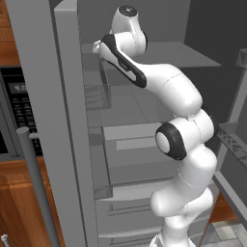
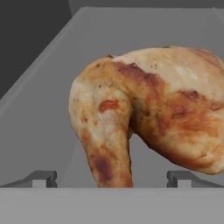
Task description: Gather the cucumber and broccoli from the fridge and place them on a tray on the dining counter. Then gather the chicken drumstick and fish from the fridge and place them on the other tray.
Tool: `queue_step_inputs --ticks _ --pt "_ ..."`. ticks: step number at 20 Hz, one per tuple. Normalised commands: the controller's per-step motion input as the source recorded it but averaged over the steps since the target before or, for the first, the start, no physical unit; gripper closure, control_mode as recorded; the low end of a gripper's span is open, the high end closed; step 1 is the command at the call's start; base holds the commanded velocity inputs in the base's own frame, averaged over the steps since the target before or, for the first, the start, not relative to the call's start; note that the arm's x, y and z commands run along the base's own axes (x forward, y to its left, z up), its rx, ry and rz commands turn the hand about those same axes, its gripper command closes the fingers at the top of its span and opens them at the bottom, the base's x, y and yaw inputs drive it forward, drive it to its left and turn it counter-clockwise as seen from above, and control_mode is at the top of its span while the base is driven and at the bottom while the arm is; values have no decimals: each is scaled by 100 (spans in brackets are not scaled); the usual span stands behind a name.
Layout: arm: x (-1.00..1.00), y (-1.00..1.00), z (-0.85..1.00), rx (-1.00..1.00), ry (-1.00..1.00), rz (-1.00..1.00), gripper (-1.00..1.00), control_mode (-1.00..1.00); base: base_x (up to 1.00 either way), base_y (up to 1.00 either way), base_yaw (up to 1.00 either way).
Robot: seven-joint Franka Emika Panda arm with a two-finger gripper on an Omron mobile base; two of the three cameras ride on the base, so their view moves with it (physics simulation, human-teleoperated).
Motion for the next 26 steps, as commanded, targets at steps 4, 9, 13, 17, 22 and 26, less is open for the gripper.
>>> queue_step_inputs --ticks 4,9,13,17,22,26 --pt "17 8 -11 0 2 0 100 -100 0 0 0" --pt "2 0 -16 0 0 0 100 -100 0 0 0" --pt "-4 -5 -24 0 2 0 100 -100 0 0 0" --pt "-43 -38 -18 0 -10 -3 100 -100 0 0 0" --pt "-70 -49 0 0 -13 -6 100 -100 0 0 0" --pt "-93 -44 -24 0 -23 -3 100 -100 0 0 0"
